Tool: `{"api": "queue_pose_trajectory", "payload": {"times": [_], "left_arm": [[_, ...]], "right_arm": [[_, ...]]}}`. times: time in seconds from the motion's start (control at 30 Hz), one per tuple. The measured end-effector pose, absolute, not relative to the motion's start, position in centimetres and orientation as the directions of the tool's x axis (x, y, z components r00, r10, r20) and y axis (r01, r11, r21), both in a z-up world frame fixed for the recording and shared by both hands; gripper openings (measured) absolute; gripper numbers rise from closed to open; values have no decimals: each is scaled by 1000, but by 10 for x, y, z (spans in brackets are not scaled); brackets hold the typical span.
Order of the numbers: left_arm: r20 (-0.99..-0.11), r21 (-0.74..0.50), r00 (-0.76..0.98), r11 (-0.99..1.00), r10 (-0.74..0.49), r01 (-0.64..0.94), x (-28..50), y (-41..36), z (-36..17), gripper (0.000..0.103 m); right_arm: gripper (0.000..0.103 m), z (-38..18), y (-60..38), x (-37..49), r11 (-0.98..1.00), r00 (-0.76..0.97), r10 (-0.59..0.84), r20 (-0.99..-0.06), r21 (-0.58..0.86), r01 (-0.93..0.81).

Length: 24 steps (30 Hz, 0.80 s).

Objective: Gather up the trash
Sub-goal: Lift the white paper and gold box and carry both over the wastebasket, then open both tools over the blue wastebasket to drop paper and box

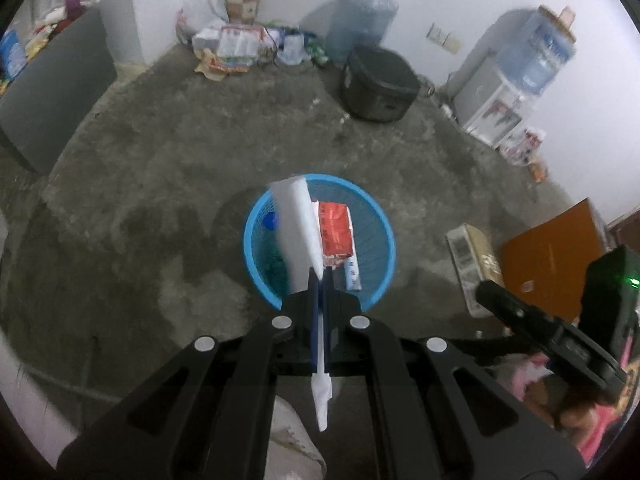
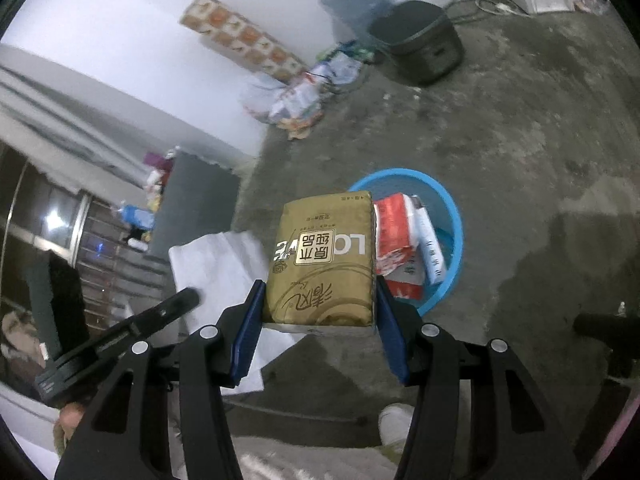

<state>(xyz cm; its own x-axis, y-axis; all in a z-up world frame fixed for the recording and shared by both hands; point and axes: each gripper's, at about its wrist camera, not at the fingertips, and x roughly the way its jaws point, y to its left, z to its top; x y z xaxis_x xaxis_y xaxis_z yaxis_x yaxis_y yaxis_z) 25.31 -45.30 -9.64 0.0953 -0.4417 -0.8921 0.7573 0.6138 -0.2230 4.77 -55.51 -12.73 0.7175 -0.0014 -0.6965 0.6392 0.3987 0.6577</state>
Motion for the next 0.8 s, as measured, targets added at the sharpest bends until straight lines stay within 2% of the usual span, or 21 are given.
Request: {"api": "queue_pose_trajectory", "payload": {"times": [0.4,0.47,0.5,0.53,0.63,0.8], "left_arm": [[-958,-87,106,626,-265,775,295,-535,-206,0],[-962,-82,105,631,-253,772,297,-541,-217,12],[-964,-78,105,635,-246,768,298,-544,-221,30],[-962,-80,110,643,-250,761,301,-542,-222,35],[-957,-99,104,644,-270,759,302,-544,-222,39],[-946,-135,98,650,-309,748,302,-540,-209,40]], "right_arm": [[52,-178,-589,63,345,659,7,-752,620,704],[52,-185,-595,68,345,660,10,-752,622,703],[52,-189,-597,71,339,660,12,-751,624,704],[53,-194,-600,74,331,663,17,-748,630,702],[54,-214,-610,85,294,674,36,-738,653,698],[64,-250,-620,96,225,649,57,-758,643,732]]}}
